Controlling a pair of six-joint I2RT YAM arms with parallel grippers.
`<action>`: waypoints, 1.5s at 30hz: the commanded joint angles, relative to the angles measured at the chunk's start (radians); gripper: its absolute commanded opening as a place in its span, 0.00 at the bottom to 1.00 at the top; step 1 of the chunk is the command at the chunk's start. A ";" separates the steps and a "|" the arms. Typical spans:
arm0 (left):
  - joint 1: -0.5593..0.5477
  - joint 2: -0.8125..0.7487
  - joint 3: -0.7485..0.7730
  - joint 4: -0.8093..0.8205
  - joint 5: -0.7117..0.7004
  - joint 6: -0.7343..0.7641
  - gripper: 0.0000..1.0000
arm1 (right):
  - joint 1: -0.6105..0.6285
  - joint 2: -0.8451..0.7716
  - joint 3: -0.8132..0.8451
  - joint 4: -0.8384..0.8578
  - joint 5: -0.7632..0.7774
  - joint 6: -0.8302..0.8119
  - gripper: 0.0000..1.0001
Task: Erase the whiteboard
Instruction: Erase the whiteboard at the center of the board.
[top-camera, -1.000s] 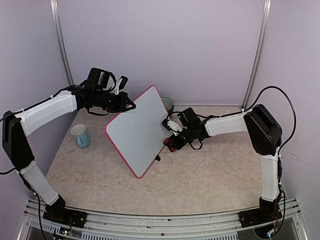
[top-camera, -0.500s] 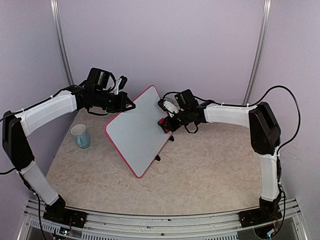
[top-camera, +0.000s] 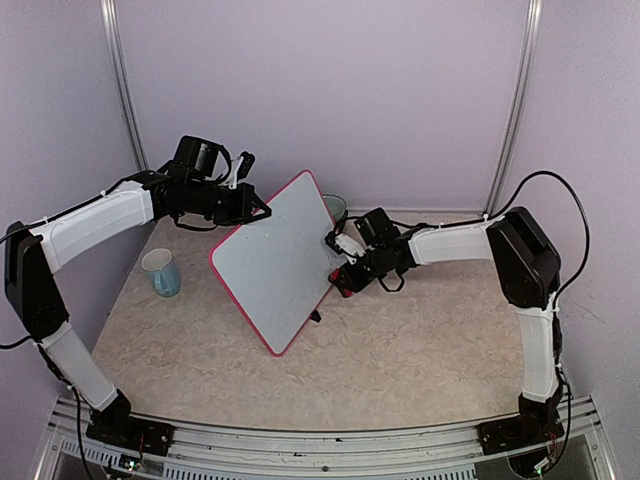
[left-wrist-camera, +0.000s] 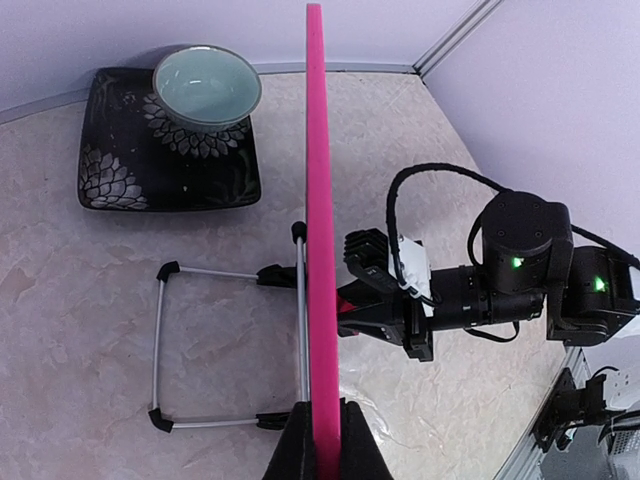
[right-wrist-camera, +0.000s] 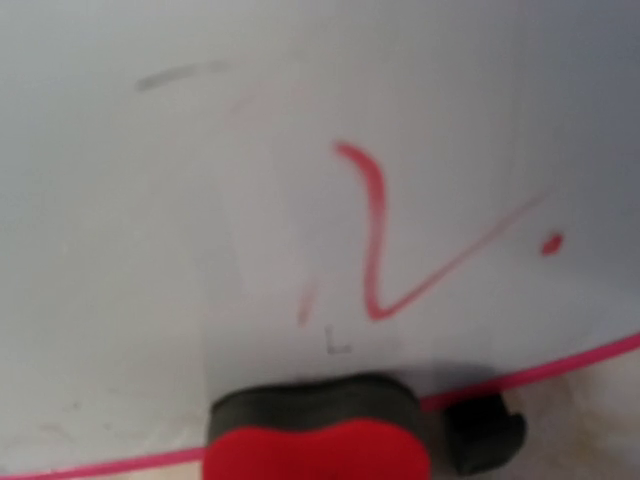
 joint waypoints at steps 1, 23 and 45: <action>-0.021 0.016 -0.035 -0.020 0.062 0.031 0.00 | 0.004 0.008 0.091 -0.004 -0.014 -0.006 0.00; -0.017 -0.003 -0.037 -0.021 0.061 0.033 0.00 | -0.012 0.001 0.045 0.008 0.000 -0.002 0.00; -0.015 -0.049 -0.025 -0.058 0.067 0.032 0.00 | 0.025 -0.059 0.201 -0.059 -0.045 0.006 0.00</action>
